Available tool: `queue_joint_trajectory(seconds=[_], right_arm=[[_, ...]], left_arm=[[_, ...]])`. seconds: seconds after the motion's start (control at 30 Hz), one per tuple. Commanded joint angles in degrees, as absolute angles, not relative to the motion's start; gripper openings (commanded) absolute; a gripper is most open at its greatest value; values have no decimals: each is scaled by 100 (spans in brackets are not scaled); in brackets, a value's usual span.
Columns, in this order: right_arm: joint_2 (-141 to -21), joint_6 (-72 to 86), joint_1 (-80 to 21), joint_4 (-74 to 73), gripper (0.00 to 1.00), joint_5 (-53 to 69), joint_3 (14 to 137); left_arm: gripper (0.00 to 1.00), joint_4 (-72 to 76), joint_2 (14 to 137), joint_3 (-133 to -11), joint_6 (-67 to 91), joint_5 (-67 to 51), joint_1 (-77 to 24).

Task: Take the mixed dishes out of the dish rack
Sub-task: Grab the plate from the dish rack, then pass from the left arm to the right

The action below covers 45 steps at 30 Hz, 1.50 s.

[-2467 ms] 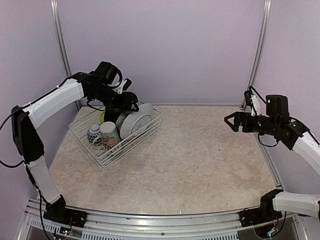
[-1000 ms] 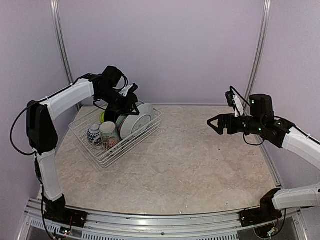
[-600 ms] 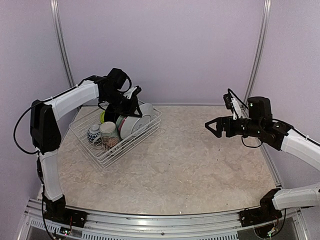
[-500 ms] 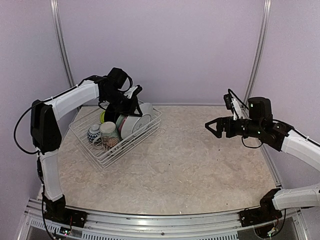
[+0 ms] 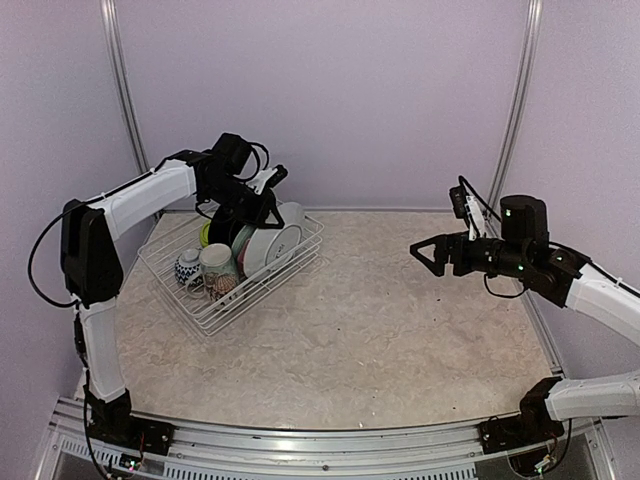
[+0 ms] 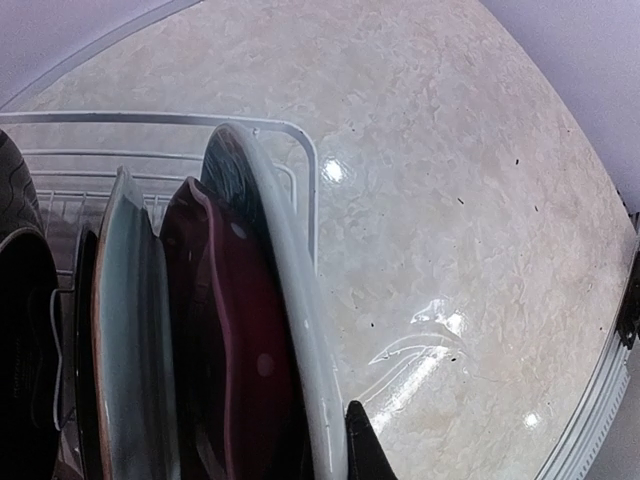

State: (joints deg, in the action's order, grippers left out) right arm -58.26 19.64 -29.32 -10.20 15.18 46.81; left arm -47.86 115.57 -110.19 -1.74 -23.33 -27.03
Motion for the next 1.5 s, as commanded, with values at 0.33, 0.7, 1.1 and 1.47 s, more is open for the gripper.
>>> queue_joint_trajectory(seconds=[0.33,0.7,1.1,1.47], right_arm=[[-6078,2256,-3024,-817,100,1206,4755],[-6428,2331,-3033,-624,100,1325,4808],[-6523,2458,-3032,-649,100,1118,4717],[-6622,2664,-3030,-664,100,878,4641]], left_arm=[[0,-5892,10899,-11692,211,-2864,-2509],[0,-6054,10485,-11898,502,-3161,-2677],[0,-5823,10067,-11725,675,-3898,-2794],[0,-5588,9929,-11793,766,-4399,-3041]])
